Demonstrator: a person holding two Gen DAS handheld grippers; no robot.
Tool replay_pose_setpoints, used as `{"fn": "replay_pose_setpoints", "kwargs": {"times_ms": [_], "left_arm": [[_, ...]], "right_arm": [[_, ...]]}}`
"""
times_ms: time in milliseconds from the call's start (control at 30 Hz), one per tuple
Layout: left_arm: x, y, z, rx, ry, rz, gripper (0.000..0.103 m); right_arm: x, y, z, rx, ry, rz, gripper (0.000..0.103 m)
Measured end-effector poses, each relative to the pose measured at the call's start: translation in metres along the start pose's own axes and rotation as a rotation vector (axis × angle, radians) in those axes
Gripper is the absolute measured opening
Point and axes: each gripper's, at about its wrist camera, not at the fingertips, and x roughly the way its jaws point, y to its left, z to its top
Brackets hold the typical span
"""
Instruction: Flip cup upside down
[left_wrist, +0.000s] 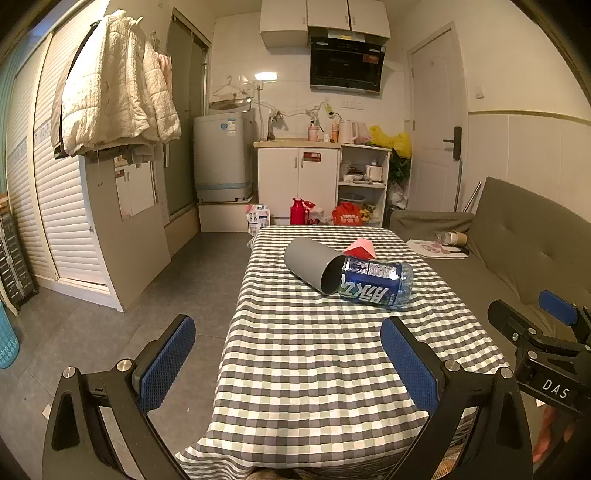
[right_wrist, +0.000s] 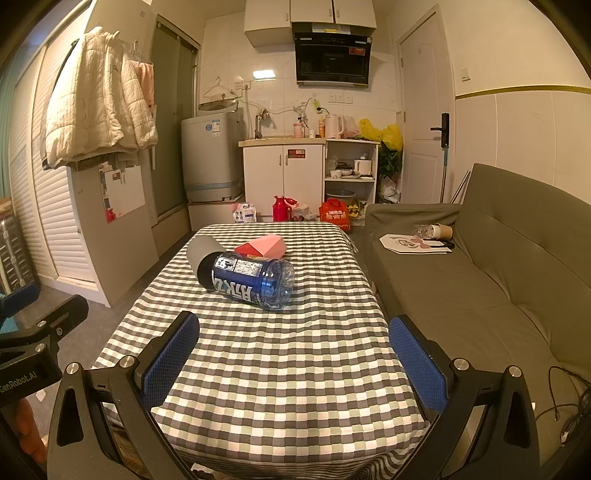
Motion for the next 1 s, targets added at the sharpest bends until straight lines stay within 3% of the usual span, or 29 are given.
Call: {"fn": "replay_pose_setpoints", "kwargs": {"times_ms": [1000], "left_arm": [[0.0029, 0.0063, -0.0039, -0.003, 0.007, 0.0, 0.103]], "right_arm": [[-0.0006, -0.0002, 0.0003, -0.003, 0.002, 0.001, 0.103]]}}
